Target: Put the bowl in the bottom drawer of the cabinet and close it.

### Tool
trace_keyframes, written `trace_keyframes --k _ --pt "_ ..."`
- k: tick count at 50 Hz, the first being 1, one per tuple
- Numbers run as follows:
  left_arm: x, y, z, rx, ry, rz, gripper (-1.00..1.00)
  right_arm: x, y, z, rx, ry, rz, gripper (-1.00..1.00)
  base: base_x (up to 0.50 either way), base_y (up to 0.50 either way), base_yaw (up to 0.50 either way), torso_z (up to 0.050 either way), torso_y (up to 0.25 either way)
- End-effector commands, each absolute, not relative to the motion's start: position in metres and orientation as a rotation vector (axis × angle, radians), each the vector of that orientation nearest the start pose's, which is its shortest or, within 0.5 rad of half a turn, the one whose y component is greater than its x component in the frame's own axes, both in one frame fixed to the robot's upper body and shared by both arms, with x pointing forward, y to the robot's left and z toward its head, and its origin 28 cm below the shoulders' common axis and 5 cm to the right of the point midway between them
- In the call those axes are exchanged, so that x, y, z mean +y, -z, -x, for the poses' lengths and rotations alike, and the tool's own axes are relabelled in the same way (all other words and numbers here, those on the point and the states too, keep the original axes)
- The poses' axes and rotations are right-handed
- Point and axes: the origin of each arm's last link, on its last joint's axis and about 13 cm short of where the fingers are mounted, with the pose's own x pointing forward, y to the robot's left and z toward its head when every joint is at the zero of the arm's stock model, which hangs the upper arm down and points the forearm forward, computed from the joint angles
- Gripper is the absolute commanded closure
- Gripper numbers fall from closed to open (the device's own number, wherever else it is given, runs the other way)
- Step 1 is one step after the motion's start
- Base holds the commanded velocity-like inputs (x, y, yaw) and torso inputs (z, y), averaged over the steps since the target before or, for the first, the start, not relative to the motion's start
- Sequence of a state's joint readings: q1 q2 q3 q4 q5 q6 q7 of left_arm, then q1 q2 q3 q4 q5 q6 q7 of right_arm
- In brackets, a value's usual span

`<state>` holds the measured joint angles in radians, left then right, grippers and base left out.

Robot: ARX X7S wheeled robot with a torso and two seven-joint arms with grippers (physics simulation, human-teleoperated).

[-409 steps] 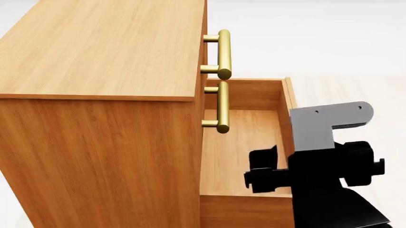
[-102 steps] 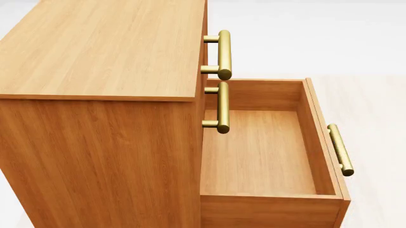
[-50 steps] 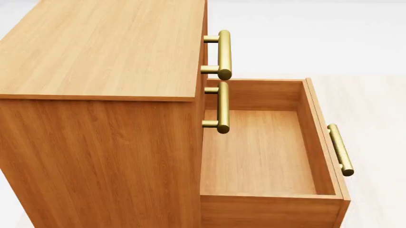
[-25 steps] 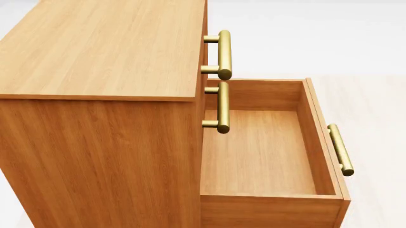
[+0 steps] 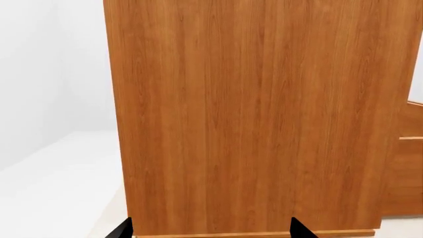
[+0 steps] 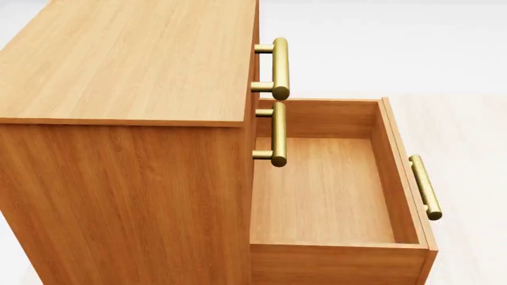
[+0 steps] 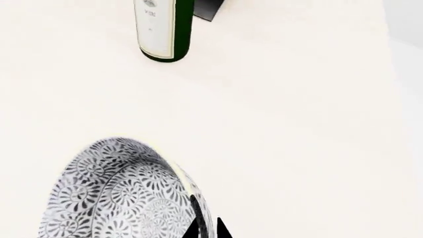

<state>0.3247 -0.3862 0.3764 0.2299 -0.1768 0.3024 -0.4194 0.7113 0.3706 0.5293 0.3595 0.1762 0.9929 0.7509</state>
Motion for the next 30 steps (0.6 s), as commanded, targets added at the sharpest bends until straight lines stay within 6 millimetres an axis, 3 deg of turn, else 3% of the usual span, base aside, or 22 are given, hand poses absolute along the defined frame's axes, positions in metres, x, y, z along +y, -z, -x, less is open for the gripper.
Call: trace_keyframes --k 1,16,30 --pt "0.207 -0.017 -0.119 -0.095 0.034 -0.004 -1.0 -0.27 -0.122 -0.294 0.45 1.143 -0.153 1.0 0.0 0.0 0.0 0.0 0.0" --pt "0.207 -0.018 -0.118 -0.095 0.033 -0.005 -1.0 -0.26 -0.157 -0.295 0.233 1.029 -0.059 1.0 0.0 0.0 0.0 0.0 0.0" --pt "0.207 -0.019 -0.117 -0.096 0.033 -0.003 -1.0 -0.247 -0.215 -0.311 0.095 0.86 0.008 1.0 0.0 0.0 0.0 0.0 0.0"
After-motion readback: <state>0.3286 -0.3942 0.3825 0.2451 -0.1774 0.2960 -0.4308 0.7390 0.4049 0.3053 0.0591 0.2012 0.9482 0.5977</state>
